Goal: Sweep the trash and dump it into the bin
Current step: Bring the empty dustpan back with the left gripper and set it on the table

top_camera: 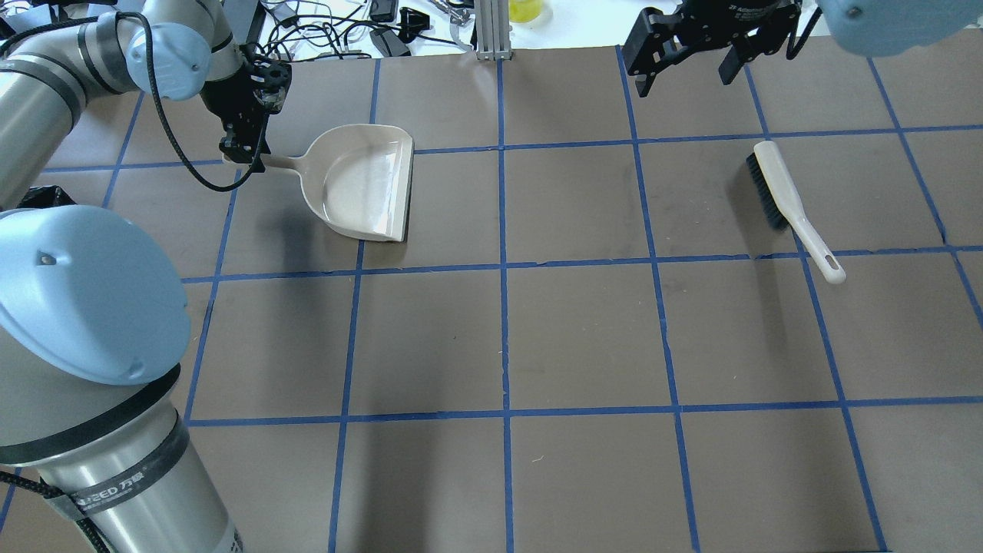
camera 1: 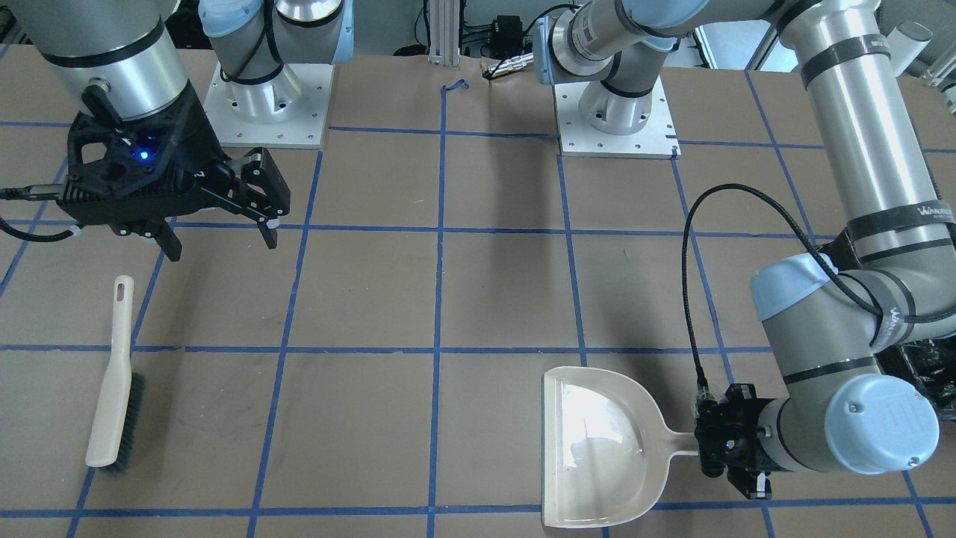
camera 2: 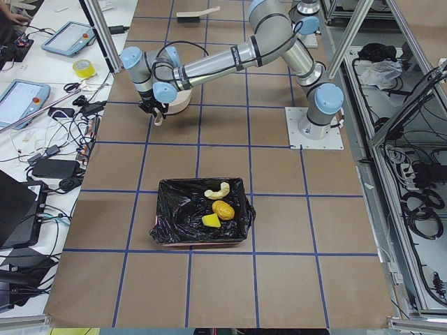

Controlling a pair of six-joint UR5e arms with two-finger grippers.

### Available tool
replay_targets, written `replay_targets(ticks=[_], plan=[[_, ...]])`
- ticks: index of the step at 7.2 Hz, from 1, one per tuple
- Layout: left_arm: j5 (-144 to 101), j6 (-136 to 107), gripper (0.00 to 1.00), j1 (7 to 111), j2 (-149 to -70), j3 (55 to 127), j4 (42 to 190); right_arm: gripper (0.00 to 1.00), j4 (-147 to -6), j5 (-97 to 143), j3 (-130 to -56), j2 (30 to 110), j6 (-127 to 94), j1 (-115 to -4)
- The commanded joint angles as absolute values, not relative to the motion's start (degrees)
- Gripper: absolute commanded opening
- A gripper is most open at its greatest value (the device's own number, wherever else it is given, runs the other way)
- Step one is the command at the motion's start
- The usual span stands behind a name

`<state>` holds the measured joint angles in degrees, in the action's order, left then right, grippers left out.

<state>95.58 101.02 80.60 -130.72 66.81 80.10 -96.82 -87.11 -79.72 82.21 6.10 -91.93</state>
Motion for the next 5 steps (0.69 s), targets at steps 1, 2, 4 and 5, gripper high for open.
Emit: replay_targets(ticks=[1, 2, 4, 5], plan=[[95.63, 100.99, 0.74, 81.30, -130.43, 67.32, 80.07, 1.00, -94.68, -87.80, -79.54, 82.27, 5.37, -90.88], [95.63, 100.64, 0.74, 81.65, -129.91, 66.80, 80.07, 1.00, -92.14, -87.80, -79.45, 84.70, 5.36, -90.88], [95.71, 91.21, 0.74, 87.15, -126.93, 66.18, 81.55, 1.00, -90.89, -87.28, -80.59, 85.07, 5.36, -90.88], [95.71, 81.05, 0.74, 90.49, -125.17, 66.53, 83.74, 1.00, -90.70, -88.49, -80.51, 85.25, 5.36, -90.88]])
